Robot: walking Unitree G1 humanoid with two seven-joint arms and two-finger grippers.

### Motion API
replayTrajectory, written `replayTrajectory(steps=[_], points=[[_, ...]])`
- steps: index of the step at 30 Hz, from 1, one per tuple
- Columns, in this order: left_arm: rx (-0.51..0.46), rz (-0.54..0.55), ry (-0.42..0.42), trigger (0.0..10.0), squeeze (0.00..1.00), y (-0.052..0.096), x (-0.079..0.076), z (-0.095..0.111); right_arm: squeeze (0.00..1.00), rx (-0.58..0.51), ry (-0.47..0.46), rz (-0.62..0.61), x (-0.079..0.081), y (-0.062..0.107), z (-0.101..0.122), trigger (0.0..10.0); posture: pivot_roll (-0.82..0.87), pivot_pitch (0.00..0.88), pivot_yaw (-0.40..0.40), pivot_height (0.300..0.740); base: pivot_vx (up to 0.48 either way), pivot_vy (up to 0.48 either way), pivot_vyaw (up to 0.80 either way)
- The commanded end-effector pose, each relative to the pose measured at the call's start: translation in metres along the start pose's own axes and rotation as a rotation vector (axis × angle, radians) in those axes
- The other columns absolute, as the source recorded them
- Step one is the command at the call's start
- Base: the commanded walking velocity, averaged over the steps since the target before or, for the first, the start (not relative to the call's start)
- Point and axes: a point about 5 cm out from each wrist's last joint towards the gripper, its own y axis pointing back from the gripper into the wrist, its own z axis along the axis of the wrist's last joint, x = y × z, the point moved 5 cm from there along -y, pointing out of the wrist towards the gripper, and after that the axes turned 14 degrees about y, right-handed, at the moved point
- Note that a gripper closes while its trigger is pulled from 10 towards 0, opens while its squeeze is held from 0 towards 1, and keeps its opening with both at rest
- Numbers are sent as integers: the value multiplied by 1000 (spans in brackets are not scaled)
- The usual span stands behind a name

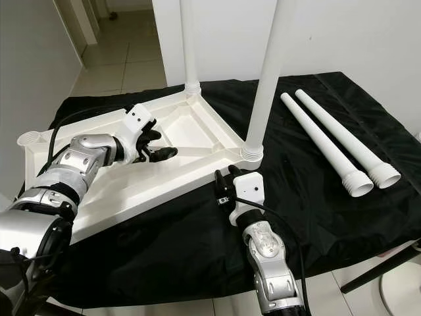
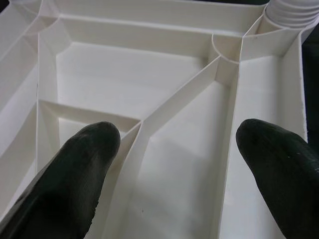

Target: Building children table

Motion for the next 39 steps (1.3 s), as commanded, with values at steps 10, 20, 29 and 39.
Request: replayTrajectory(steps=[10, 20, 29, 39], points=[[71, 600, 98, 10000, 0, 14, 58, -35, 0, -17, -7, 12, 3, -5, 3, 10000, -127, 0, 82, 740, 0, 0, 0], [80, 754, 176, 10000, 0, 24, 71, -48, 0, -30, -8, 13, 5, -8, 6, 10000, -143, 0, 93, 740, 0, 0, 0], [-44, 575, 121, 10000, 0, 17, 63, -9, 0, -43, -62, -37, -3, -2, 8, 10000, -149, 0, 103, 740, 0, 0, 0], [-211, 765, 315, 10000, 0, 45, 90, -6, 0, 4, -97, -297, -52, -4, -1, 10000, -115, 0, 79, 740, 0, 0, 0]])
